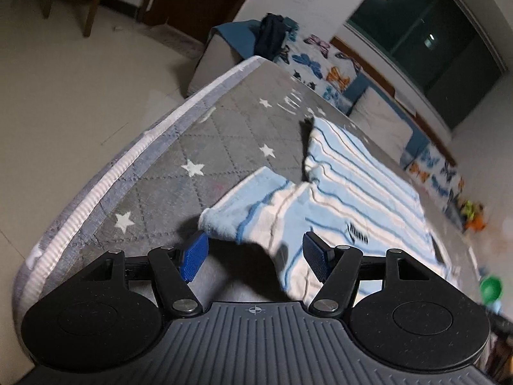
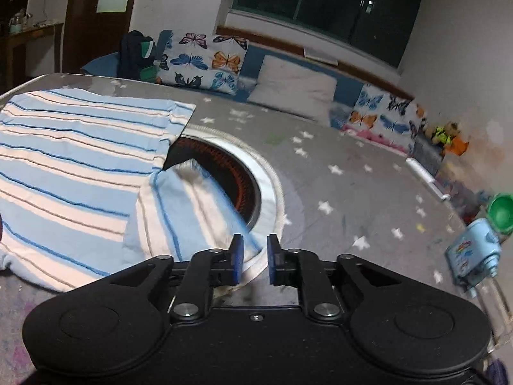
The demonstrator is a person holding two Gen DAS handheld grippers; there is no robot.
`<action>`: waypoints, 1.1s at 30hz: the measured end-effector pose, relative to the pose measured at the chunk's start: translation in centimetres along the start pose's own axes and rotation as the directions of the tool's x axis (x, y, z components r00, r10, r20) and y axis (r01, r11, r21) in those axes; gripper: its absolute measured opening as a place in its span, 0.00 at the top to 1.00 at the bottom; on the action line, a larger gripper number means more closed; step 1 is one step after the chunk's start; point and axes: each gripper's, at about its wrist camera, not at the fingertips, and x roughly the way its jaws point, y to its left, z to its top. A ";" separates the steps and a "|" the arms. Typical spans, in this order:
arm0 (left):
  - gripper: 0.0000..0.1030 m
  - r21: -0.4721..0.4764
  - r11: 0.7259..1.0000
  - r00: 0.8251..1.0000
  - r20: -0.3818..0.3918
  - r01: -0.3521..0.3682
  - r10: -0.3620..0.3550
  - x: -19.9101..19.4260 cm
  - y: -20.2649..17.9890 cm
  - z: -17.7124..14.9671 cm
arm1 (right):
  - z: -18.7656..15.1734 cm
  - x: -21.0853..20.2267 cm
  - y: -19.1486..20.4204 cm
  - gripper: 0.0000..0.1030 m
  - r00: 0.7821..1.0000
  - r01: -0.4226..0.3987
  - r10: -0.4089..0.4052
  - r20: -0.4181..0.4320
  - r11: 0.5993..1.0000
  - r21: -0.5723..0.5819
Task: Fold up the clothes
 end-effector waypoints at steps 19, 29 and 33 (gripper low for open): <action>0.97 0.107 0.993 0.990 0.141 -0.039 0.024 -3.0 -0.3 0.3 | 0.6 0.6 9.8 0.62 0.925 -0.379 0.371 -0.079 0.901 -0.210; 0.93 0.206 0.973 0.994 0.062 -0.106 0.095 -1.2 -0.8 1.2 | 0.2 -1.6 11.1 0.67 0.856 -0.516 0.477 -0.198 0.805 -0.291; 0.79 0.234 0.969 0.996 0.054 -0.083 0.073 -0.8 -2.2 3.6 | 1.6 -0.9 10.6 0.65 0.865 -0.501 0.468 -0.181 0.819 -0.280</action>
